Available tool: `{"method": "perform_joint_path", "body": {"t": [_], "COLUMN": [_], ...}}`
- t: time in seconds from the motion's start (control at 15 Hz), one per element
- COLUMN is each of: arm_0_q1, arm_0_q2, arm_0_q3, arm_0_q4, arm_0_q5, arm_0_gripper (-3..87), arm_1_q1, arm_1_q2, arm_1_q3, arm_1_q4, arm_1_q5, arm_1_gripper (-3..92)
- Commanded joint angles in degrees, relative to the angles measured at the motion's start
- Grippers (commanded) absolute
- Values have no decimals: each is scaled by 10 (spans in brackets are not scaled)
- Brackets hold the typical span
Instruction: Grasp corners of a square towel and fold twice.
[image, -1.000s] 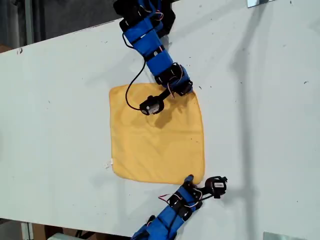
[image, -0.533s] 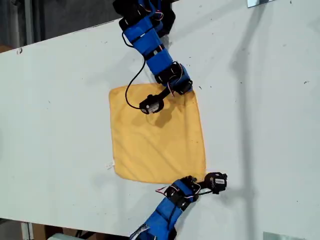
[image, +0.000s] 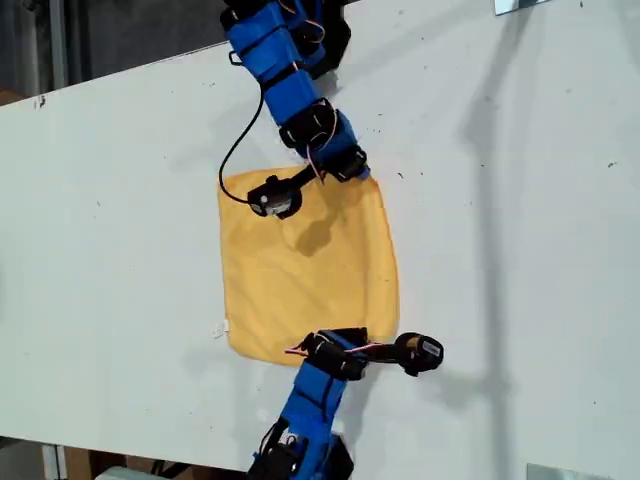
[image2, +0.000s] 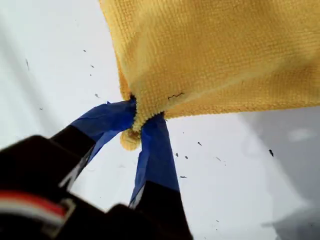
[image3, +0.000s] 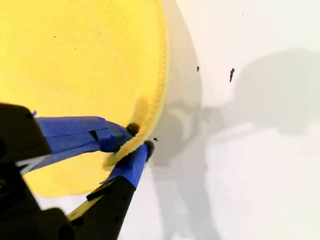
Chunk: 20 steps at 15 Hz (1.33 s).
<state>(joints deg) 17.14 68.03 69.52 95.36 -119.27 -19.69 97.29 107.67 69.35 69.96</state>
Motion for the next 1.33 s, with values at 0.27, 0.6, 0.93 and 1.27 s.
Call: {"method": "perform_joint_path", "body": {"t": [0.27,0.6,0.93,1.27], "arm_0_q1": [-149,-369,-626,-803], "arm_0_q2": [221,415,481,367], "arm_0_q3": [23,179,185,209], "arm_0_q4": [2,-89,-123,-276], "arm_0_q5": [234,439,591,682], "arm_0_gripper": [-4,-4,-4,-4], "arm_1_q1": [117,373,561,681], "arm_1_q2": [162,199,184,60], "arm_1_q3": [-11,-152,-192,-182], "arm_1_q4": [49,142,113,-100], "arm_1_q5": [-77,-258,-340,-420], "arm_1_gripper": [-1,-1,-1,-1]}}
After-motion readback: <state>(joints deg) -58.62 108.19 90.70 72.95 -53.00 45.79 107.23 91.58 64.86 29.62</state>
